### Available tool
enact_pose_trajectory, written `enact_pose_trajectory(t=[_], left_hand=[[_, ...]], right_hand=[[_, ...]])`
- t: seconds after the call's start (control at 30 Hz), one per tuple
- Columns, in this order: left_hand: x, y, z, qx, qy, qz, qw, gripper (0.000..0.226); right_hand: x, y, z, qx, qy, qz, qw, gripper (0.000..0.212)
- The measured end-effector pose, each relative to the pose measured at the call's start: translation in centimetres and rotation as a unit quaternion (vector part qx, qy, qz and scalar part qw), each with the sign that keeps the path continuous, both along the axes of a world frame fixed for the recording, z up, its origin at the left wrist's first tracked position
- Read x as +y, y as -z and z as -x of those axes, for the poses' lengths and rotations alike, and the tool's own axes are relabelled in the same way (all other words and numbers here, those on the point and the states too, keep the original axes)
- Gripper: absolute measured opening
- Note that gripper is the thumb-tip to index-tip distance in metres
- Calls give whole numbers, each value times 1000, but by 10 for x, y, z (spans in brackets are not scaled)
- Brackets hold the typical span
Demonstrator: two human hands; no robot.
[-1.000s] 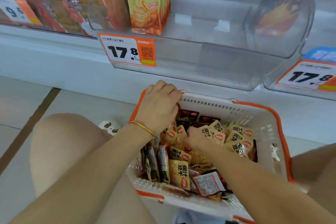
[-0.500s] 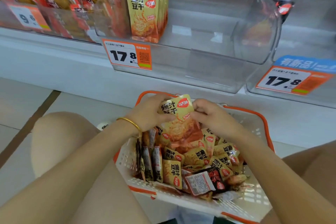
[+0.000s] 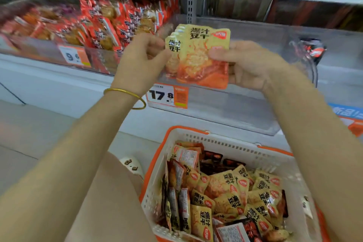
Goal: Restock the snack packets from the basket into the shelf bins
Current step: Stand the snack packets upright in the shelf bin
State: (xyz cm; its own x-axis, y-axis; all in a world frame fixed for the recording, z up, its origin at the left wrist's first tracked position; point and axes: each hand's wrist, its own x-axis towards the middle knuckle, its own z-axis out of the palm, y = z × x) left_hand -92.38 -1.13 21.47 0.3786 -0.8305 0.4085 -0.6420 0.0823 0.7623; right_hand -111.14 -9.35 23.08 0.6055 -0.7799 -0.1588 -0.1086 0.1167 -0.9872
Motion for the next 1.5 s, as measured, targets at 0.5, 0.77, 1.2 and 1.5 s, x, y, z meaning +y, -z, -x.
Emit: enact_pose_trajectory(t=[0.5,0.77,1.2,1.5], left_hand=[[-51,38,-20,-385,-77,-79,916,47],[-50,40,-19,-386,-83,-77,916,46],[32,79,56,-288,22,98,952,25],[13,177,76,-342,218,-159,900,33]], right_hand=[[-89,70,-112,396,68,275,873,34],[-91,75,-120,342,106,99,929,45],[50,32,26,130,57,188,972,26],[35,280,78,514,-85,112,846,19]])
